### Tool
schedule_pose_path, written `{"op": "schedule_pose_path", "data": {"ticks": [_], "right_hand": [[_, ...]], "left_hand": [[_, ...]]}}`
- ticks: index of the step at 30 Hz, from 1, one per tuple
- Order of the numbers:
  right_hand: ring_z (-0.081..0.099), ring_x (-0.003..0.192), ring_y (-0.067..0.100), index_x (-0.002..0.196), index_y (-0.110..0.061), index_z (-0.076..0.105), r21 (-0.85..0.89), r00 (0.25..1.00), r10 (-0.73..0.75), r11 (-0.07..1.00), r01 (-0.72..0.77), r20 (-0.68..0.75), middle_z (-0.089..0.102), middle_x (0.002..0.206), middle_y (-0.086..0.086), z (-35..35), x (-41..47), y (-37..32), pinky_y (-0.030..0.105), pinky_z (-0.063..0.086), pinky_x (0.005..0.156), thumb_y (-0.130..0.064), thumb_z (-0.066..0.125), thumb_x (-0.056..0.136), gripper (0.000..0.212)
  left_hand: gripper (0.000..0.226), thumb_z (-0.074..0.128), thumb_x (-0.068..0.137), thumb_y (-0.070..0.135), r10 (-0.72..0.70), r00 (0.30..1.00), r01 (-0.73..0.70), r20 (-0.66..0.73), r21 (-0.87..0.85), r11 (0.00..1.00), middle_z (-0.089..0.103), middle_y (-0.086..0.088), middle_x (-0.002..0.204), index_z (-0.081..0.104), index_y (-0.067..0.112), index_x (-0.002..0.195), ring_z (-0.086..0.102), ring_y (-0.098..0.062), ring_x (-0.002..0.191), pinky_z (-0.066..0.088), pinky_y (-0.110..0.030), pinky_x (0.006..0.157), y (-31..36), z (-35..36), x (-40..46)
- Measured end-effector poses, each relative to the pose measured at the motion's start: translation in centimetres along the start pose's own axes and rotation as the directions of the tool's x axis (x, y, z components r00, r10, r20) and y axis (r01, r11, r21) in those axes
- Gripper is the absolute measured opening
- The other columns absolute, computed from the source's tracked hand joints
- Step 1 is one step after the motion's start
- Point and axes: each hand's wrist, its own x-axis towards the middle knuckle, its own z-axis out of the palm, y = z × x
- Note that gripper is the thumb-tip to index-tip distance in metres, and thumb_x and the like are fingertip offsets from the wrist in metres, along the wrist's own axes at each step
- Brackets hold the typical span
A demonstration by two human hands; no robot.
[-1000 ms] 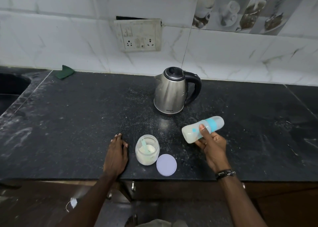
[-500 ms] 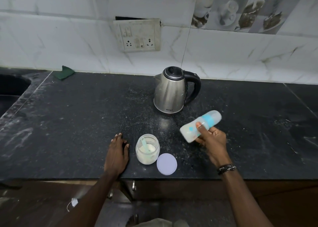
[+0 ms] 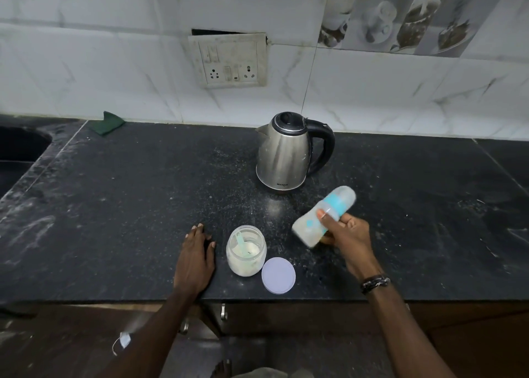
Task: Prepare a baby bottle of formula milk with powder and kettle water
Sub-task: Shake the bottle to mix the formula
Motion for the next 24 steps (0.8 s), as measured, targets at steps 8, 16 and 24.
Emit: {"op": "schedule_pose_path", "data": {"ticks": [8, 16, 24], "right_hand": [[0.077, 0.087, 0.02, 0.107, -0.006, 0.073, -0.014, 1.0, 0.004, 1.0, -0.004, 0.004, 0.079, 0.093, 0.006, -0.1, -0.1, 0.1, 0.027, 0.06, 0.063, -0.03, 0.084, 0.07, 0.046], [0.077, 0.083, 0.019, 0.107, -0.002, 0.073, 0.018, 0.996, 0.094, 0.995, -0.095, 0.007, 0.079, 0.091, 0.007, -0.3, -0.4, 1.0, 0.024, 0.059, 0.059, -0.017, 0.08, 0.081, 0.031], [0.076, 0.093, 0.024, 0.111, -0.003, 0.071, -0.032, 0.996, 0.049, 0.998, -0.047, 0.075, 0.078, 0.101, 0.011, -0.7, 0.0, 0.8, 0.037, 0.063, 0.077, -0.014, 0.085, 0.072, 0.042]], "left_hand": [[0.035, 0.054, 0.1, 0.018, 0.003, 1.0, -0.003, 0.004, 0.009, 1.0, 0.043, -0.018, 0.152, 0.058, -0.002, 0.128, 0.037, -0.031, 0.144, 0.028, -0.043, 0.121, 0.1, -0.1, 0.1], [0.036, 0.052, 0.101, 0.02, 0.0, 1.0, 0.0, 0.006, 0.004, 1.0, 0.041, -0.017, 0.154, 0.056, -0.001, 0.131, 0.036, -0.03, 0.145, 0.027, -0.042, 0.121, 0.0, -0.1, 0.0], [0.029, 0.055, 0.1, 0.014, 0.025, 0.999, -0.025, -0.022, 0.0, 1.0, 0.046, -0.02, 0.15, 0.058, 0.0, 0.125, 0.041, -0.035, 0.141, 0.03, -0.045, 0.118, 0.0, 0.0, 0.1]]}}
